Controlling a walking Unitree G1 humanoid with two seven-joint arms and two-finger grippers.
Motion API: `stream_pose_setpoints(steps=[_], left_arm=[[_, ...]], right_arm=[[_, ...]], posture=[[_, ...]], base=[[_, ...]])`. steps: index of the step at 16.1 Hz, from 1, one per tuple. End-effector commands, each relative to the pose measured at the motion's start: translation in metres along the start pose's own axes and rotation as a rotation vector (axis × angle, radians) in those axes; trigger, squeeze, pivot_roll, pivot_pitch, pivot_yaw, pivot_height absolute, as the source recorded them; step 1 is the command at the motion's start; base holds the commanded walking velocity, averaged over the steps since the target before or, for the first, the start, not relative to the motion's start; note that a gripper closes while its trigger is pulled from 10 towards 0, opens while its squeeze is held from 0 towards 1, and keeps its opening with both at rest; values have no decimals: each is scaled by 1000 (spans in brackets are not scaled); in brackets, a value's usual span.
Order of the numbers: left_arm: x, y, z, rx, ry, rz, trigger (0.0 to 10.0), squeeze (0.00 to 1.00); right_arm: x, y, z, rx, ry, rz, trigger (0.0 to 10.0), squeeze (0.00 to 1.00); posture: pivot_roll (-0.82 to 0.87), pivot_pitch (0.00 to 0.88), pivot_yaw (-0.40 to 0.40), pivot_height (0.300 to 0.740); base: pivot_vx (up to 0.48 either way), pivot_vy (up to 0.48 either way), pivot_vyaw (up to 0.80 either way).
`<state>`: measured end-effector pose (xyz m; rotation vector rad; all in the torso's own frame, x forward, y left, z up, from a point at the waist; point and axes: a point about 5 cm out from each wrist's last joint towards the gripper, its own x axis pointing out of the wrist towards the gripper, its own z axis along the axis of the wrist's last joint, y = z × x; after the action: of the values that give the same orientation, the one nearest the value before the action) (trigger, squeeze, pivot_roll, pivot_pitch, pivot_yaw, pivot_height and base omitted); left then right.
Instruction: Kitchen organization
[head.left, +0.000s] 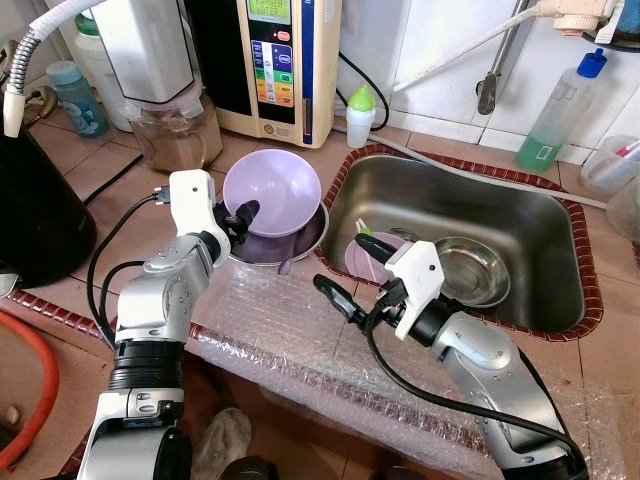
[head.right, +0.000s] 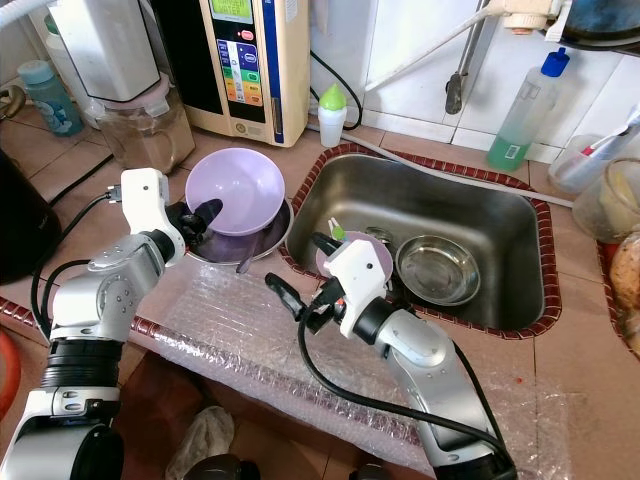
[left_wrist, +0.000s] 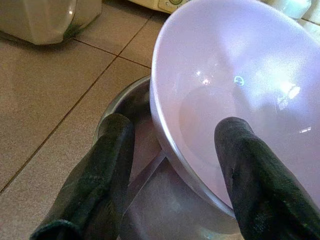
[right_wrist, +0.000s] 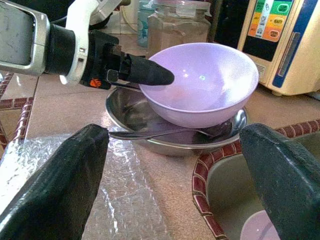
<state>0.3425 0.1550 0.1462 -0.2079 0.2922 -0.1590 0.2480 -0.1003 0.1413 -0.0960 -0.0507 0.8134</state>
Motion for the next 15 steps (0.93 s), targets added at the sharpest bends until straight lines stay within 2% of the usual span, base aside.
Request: stream_pose_setpoints(steps=[1, 4, 6, 9, 15], left_arm=[[1, 0, 3, 10, 10, -6, 0, 0], [1, 1, 2, 13, 8, 0, 0, 0], [1, -1, 5, 0, -11, -13, 0, 0], [-1, -5, 7, -12, -32, -35, 0, 0], [-3, -6, 8, 42, -63, -45, 0, 0]], right_arm=[[1, 3, 4, -5, -12, 31, 10000, 0], [1, 4, 6, 1, -20, 63, 10000, 0], [4, -2, 8, -11, -26, 60, 10000, 0], [7, -2, 9, -12, -34, 64, 10000, 0], [10, -4, 11, 6, -49, 71, 10000, 0]], posture=[[-39, 0, 55, 740], [-38, 0, 53, 740], [-36, 0, 50, 740], [-27, 0, 46, 740], [-20, 0, 46, 740]], base=[[0, 0, 0], [0, 0, 0], [0, 0, 0], [0, 0, 0], [0, 0, 0]])
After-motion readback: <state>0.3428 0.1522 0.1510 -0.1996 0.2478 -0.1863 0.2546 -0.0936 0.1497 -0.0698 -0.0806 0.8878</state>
